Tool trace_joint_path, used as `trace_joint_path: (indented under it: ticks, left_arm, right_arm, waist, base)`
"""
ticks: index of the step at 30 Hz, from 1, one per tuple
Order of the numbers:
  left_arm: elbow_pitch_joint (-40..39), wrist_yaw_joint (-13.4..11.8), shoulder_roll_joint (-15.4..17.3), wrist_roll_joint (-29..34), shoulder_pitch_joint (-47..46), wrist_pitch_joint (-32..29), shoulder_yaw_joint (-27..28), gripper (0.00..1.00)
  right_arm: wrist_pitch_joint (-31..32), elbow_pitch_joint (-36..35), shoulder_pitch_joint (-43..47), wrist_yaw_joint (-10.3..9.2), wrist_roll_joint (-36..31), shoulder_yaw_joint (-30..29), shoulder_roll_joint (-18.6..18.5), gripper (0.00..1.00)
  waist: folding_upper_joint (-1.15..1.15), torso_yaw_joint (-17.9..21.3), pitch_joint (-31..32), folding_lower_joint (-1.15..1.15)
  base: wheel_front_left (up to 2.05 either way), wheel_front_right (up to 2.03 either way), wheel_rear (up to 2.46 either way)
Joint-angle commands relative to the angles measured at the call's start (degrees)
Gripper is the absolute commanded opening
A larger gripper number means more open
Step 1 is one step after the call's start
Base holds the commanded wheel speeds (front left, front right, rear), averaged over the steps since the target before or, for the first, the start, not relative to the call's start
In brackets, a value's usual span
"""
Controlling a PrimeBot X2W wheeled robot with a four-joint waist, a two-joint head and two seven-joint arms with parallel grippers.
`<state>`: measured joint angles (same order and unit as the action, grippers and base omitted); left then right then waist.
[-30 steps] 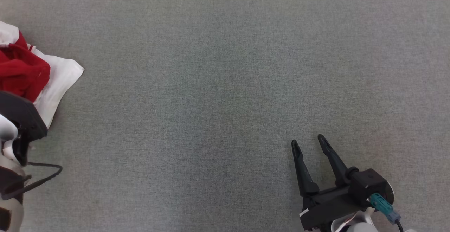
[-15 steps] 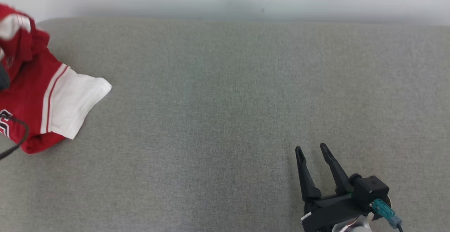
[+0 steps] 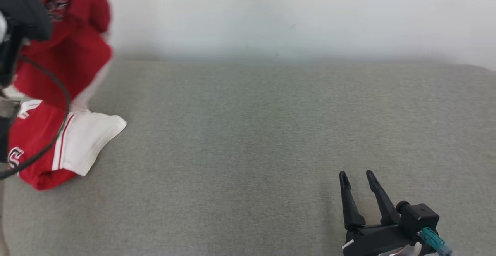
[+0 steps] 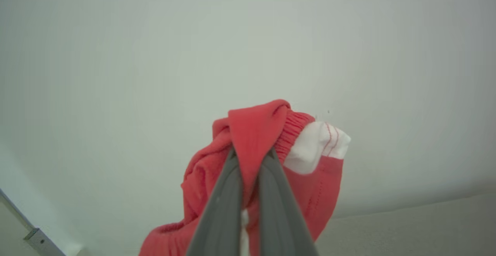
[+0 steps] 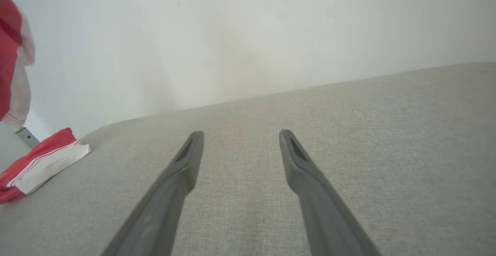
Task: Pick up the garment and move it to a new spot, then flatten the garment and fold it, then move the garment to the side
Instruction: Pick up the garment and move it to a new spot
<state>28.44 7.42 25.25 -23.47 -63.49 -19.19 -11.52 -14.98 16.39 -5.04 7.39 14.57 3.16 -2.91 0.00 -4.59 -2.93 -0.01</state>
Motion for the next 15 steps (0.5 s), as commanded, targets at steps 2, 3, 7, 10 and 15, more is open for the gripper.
trace_joint_path:
  ticks: [2, 3, 7, 10, 15]
  left_arm:
    - [-6.1, 0.0, -1.5, -2.0, 0.5, -0.9, -3.1, 0.0]
    - [-6.1, 0.0, -1.5, -2.0, 0.5, -0.9, -3.1, 0.0]
    - [-12.9, 0.0, -4.1, -4.6, 2.5, -0.4, -6.0, 0.0]
    - [-16.2, 0.0, -6.8, -7.0, 5.3, 0.8, -7.4, 0.0]
    - [-18.3, -0.5, -12.0, -9.1, 11.3, 3.6, -9.6, 0.0]
  right_arm:
    - [-0.3, -0.5, -0.3, 0.19, -1.8, -0.8, 0.1, 1.0]
    - [-0.3, -0.5, -0.3, 0.19, -1.8, -0.8, 0.1, 1.0]
    - [-0.3, -0.8, -0.1, 0.19, -4.7, -2.0, 0.1, 1.0]
    - [-0.3, -1.4, 0.3, 0.19, -7.0, -2.9, 0.1, 1.0]
    - [-0.2, -2.1, 0.7, 0.19, -10.7, -4.2, 0.1, 1.0]
  waist:
    - [0.0, 4.0, 1.1, 0.01]
    - [0.0, 4.0, 1.1, 0.01]
    - [0.0, 7.3, 0.3, 0.01]
    - [0.0, 9.9, -0.6, 0.01]
    - [0.0, 13.1, -1.9, 0.01]
  base:
    - [0.0, 0.0, 0.0]
    - [0.0, 0.0, 0.0]
    - [0.0, 0.0, 0.0]
    - [0.0, 0.0, 0.0]
    - [0.0, 0.0, 0.0]
